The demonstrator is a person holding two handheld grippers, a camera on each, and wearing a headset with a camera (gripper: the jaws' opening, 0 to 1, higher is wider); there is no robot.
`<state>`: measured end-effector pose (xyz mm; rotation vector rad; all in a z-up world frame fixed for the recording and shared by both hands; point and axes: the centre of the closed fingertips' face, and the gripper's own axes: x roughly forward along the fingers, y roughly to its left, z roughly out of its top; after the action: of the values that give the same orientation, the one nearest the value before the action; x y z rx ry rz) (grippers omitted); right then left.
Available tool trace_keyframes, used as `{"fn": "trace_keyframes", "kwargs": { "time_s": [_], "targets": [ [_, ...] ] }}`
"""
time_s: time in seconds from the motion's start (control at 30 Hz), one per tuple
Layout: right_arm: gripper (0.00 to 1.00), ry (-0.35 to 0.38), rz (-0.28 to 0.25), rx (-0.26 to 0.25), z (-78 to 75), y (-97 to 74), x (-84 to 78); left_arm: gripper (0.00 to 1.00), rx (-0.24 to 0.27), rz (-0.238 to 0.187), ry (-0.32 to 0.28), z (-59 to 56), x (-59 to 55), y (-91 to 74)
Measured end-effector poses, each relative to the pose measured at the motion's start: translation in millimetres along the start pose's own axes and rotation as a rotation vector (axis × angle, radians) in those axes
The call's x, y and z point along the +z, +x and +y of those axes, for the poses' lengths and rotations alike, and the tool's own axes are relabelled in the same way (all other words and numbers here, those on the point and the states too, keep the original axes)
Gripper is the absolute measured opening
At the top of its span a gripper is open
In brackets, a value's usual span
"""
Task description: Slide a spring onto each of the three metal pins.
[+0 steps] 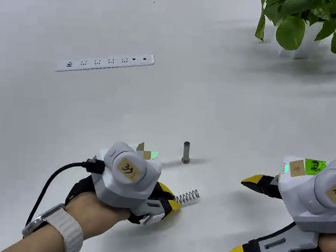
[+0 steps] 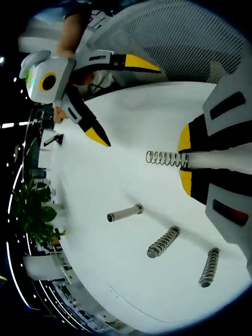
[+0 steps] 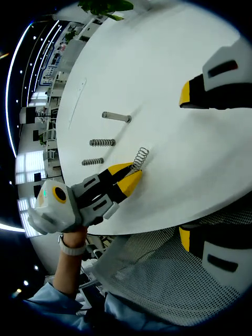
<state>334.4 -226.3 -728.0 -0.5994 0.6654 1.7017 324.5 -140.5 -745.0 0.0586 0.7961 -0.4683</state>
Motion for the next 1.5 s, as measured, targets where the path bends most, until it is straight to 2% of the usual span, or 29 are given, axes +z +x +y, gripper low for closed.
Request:
{"fn": "trace_keyframes", "kwargs": {
  "time_s": [0.17, 0.43, 0.53, 0.6, 0.7, 0.93, 1.07, 1.23, 1.3, 1.4, 1.5],
  "targets": [
    [0.91, -0.015, 0.004, 0.029, 10.1, 9.3, 8.1, 0.10, 0.041, -0.062, -0.077, 6.8, -4.1, -17.5],
    [0.91, -0.060, 0.012, 0.075, 22.4, 21.2, 21.0, 0.10, 0.087, -0.108, -0.111, 12.2, -18.8, -47.3],
    [0.91, -0.075, 0.014, 0.090, 27.1, 26.8, 28.1, 0.10, 0.093, -0.126, -0.097, 10.5, -23.7, -57.7],
    [0.91, -0.084, 0.016, 0.104, 31.2, 30.2, 32.9, 0.10, 0.067, -0.152, -0.079, 7.6, -24.8, -62.6],
    [0.90, -0.096, 0.011, 0.119, 37.2, 34.2, 39.9, 0.10, 0.060, -0.166, -0.062, 6.2, -26.2, -69.4],
    [0.85, -0.116, -0.007, 0.164, 50.0, 38.7, 53.1, 0.10, 0.023, -0.213, -0.014, -3.3, -14.7, -79.5],
    [0.82, -0.117, -0.037, 0.173, 52.4, 37.8, 65.0, 0.10, -0.006, -0.216, 0.006, -10.5, -13.2, -79.9],
    [0.72, -0.104, -0.079, 0.194, 55.1, 36.9, 78.0, 0.10, -0.036, -0.220, 0.025, -18.2, -13.0, -79.7],
    [0.65, -0.111, -0.096, 0.201, 56.2, 36.9, 83.5, 0.10, -0.042, -0.216, 0.070, -20.5, -14.6, -78.6],
    [0.53, -0.118, -0.096, 0.218, 56.5, 37.3, 87.8, 0.10, -0.055, -0.209, 0.106, -24.5, -17.1, -77.3],
    [0.46, -0.138, -0.090, 0.228, 55.5, 37.8, 88.8, 0.10, -0.067, -0.208, 0.122, -24.6, -19.5, -76.8]
  ]
}}
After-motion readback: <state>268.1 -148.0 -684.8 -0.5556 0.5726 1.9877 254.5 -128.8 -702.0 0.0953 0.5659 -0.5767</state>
